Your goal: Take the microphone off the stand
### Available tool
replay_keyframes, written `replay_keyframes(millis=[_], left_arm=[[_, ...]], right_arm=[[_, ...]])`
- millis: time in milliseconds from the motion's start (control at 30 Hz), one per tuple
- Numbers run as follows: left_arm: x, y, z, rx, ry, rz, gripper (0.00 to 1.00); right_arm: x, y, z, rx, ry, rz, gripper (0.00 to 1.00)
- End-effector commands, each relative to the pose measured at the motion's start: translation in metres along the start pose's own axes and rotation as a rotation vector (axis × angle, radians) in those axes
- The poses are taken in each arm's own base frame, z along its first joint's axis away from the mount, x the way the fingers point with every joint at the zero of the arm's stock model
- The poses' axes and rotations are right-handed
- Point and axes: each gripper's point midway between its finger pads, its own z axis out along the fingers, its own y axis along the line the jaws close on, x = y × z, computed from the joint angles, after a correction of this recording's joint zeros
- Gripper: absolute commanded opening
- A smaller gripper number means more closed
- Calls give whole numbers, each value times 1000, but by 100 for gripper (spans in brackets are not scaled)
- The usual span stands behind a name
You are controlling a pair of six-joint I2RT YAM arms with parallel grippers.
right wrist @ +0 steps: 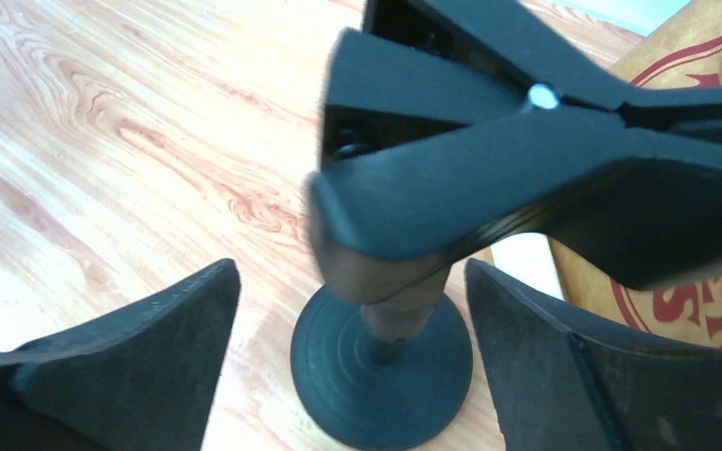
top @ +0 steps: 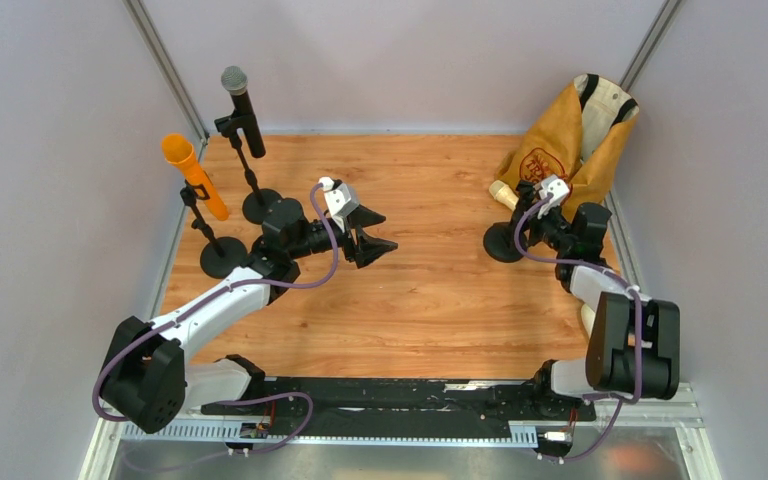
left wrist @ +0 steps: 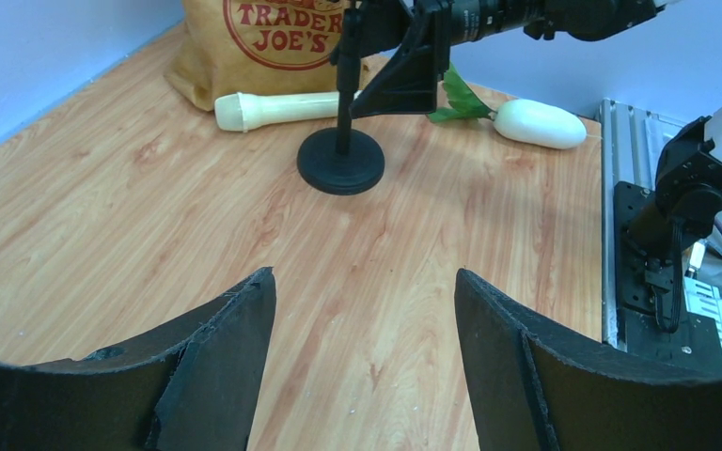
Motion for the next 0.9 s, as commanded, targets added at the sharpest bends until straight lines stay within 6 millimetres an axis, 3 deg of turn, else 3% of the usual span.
replay_keyframes(millis=[0,300,500,700,867], left_arm=[[-29,-6,-1,25,-69,68,77],[-33,-5,-3,11,-78,80,77],[-34,5,-3,-45,-78,87,77],[-37,22,-5,-136,-85,104,77],[-40,35,-7,-216,-95,112,77]], right_arm=[[-17,8,-17,-18,32,-84,100],[-29,12,-59,69,213,-109,100],[-43,6,-104,175,404,-148,100],[-103,-5,-140,328,383,-268,100],[-166,-1,-148,374,227,-297,100]])
